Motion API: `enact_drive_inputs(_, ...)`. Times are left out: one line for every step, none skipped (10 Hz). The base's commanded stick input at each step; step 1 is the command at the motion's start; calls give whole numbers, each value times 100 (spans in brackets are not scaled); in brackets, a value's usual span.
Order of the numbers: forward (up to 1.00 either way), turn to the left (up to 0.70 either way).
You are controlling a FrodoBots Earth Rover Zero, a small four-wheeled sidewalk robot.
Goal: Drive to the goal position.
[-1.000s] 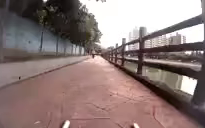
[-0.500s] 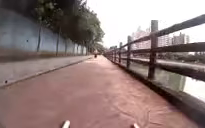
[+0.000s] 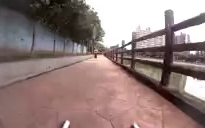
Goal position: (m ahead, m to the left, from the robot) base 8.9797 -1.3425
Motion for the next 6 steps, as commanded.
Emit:
enact_drive_inputs(100, 0)
enact_drive_inputs(100, 0)
enact_drive_inputs(100, 0)
enact_drive_inputs(100, 0)
enact_drive_inputs(100, 0)
enact_drive_inputs(100, 0)
